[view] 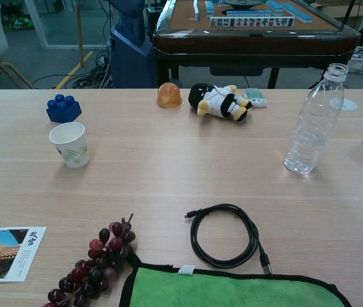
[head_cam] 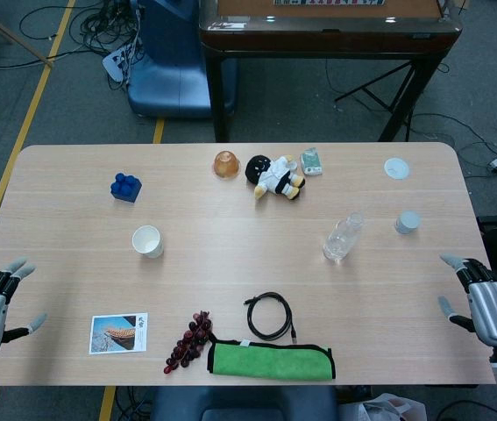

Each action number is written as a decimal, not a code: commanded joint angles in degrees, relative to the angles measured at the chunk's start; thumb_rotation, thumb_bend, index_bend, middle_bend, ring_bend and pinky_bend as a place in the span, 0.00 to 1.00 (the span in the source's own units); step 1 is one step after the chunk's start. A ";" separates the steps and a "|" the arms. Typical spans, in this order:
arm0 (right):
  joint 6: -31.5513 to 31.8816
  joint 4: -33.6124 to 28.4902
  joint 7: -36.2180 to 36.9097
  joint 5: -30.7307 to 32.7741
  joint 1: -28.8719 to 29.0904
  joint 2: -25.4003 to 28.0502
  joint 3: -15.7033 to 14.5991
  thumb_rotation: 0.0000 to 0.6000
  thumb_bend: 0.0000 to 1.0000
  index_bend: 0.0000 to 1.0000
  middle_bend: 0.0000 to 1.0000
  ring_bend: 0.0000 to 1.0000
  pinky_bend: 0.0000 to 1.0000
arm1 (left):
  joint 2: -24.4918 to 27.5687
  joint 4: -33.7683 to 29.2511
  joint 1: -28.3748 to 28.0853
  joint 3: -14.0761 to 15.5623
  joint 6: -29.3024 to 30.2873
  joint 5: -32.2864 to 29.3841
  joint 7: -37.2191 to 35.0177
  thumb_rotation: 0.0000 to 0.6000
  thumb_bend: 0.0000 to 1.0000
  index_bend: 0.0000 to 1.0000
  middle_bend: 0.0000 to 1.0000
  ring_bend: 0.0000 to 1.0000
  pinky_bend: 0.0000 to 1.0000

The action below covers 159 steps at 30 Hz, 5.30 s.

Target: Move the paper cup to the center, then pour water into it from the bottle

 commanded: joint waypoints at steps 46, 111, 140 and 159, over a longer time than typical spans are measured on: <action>-2.87 0.44 -0.24 1.96 1.14 -0.15 0.38 1.00 0.34 0.28 0.29 0.22 0.40 | -2.49 -0.07 -20.18 -3.80 -32.77 -25.59 16.80 1.00 0.20 0.00 0.00 0.00 0.09; -1.95 -0.57 2.78 1.10 0.56 1.79 0.25 1.00 0.34 0.28 0.29 0.22 0.40 | -12.25 -0.32 -44.43 -0.45 -39.61 -53.19 28.08 1.00 0.32 0.00 0.00 0.00 0.09; -0.87 -1.43 3.78 0.05 0.12 2.70 0.05 1.00 0.34 0.28 0.29 0.22 0.40 | -22.30 6.13 -49.49 -0.19 -39.09 -49.33 30.26 1.00 0.32 0.00 0.00 0.00 0.02; -1.35 -1.27 4.22 -0.10 0.22 2.79 -0.21 1.00 0.34 0.28 0.29 0.22 0.40 | -26.76 5.83 -53.29 -0.73 -38.28 -52.09 34.34 1.00 0.32 0.00 0.00 0.00 0.02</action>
